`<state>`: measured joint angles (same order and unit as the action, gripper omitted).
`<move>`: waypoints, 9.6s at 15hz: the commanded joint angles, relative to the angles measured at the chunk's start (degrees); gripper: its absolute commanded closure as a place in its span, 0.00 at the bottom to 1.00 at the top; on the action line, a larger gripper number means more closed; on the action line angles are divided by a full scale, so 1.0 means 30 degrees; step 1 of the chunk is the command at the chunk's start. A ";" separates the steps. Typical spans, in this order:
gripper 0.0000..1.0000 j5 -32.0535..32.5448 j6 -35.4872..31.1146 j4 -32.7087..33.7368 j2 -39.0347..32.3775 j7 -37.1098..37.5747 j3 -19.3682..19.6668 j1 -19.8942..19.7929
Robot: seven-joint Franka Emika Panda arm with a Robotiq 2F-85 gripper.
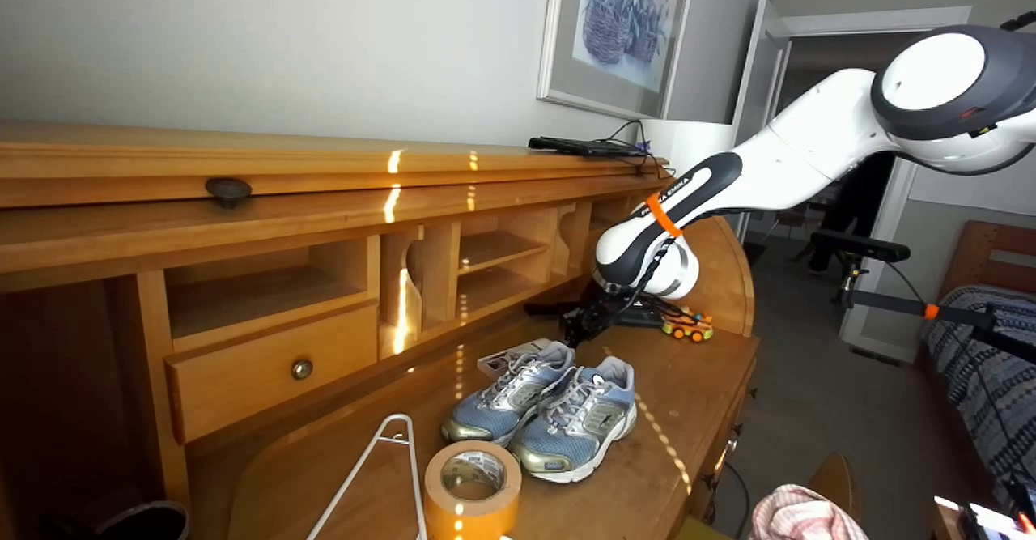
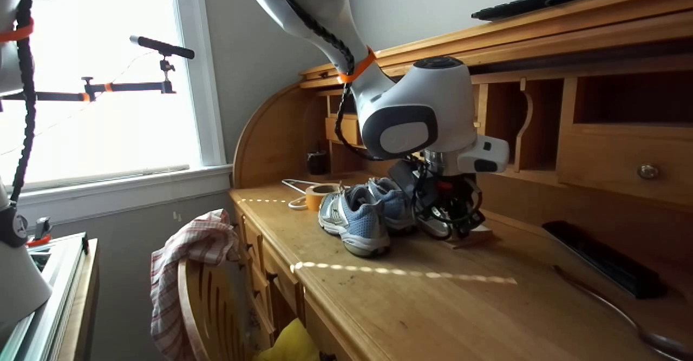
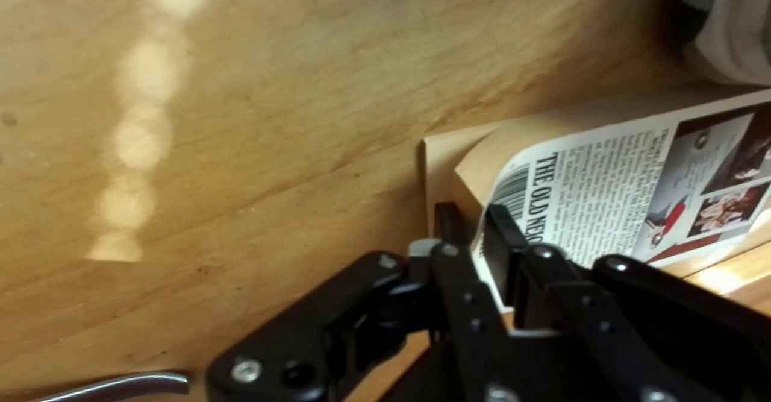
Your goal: Remove the book from the shelf
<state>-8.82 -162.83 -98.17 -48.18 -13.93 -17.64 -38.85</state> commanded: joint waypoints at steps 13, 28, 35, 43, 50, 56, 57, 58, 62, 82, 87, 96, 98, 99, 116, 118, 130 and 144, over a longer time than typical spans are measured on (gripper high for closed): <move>0.96 0.2698 0.4366 -0.3352 0.7231 -0.0753 0.6362 0.5269; 0.96 2.3110 0.5647 -0.6283 0.9617 0.6930 1.5033 1.3417; 0.96 2.9393 0.7410 -0.7181 0.9966 0.9796 1.2121 1.1522; 0.14 2.8016 0.6156 -0.7335 1.1543 1.3875 0.9898 1.0284; 0.00 2.1607 0.6721 -0.6978 1.1721 1.3253 0.9888 0.9095; 0.00 1.3181 0.5593 -0.6664 1.1507 0.8380 0.9839 0.7899; 0.00 1.1862 0.5493 -0.6596 1.1481 0.7408 0.9817 0.7802; 0.00 1.0873 0.5306 -0.6516 1.1410 0.6474 0.9865 0.7735; 0.00 0.6372 0.5636 -0.6107 1.0981 0.1448 0.9453 0.7041; 0.39 0.2933 0.2344 -0.5534 0.7896 -0.6963 0.7726 0.4793; 0.78 0.5172 0.2807 -0.5834 0.8064 -0.6149 0.8538 0.6173; 0.95 1.6112 0.3740 -0.5811 0.7129 -0.1870 1.2893 1.0276; 0.95 1.7877 0.3598 -0.5901 0.6921 -0.0695 1.3078 1.0472; 0.95 1.8502 0.3534 -0.5982 0.6853 0.0013 1.3052 1.0503; 0.00 1.7276 0.2538 -0.7876 0.7704 0.7510 1.0731 0.9941; 0.00 1.5728 0.3050 -0.7823 0.8048 0.8568 1.0786 1.0438; 0.00 1.3549 0.1396 -0.9147 1.0870 1.5958 1.2487 1.2751; 0.00 1.3719 0.1488 -1.1214 1.4743 1.6650 1.0984 1.2540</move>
<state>32.26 -157.41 -128.68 -7.17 35.99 16.83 -0.31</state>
